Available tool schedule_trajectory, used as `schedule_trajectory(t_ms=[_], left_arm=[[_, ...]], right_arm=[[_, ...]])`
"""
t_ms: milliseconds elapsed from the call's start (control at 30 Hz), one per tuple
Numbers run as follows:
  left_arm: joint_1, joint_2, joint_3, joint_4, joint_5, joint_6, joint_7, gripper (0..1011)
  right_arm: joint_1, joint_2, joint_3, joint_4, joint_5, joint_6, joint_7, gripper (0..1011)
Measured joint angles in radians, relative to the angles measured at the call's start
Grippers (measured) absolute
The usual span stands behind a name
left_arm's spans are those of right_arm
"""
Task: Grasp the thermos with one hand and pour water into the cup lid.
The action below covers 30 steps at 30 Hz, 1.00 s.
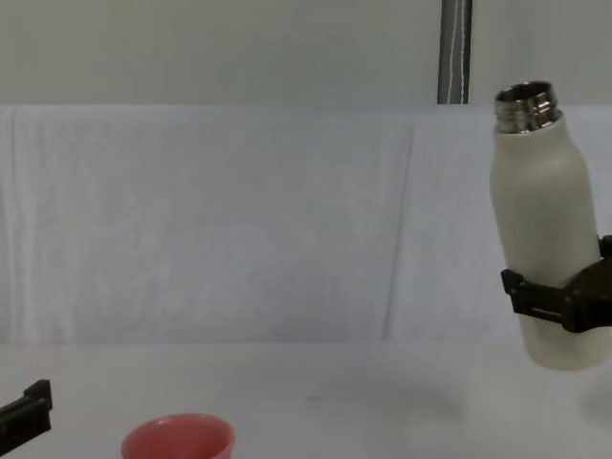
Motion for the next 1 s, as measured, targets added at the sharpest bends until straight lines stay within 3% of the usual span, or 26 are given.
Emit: schedule_trajectory(t_ms=[400,1000], left_arm=[[0.0,0.0,0.0,0.0,0.0,0.0,0.0,1001],[0.0,0.0,0.0,0.0,0.0,0.0,0.0,1001]], right_arm=[[-0.037,0.061,-0.055,-0.052,-0.099,-0.041,0.02,952],[-0.016,0.079,-0.117,-0.033,-0.192,-0.069,0.02,952]])
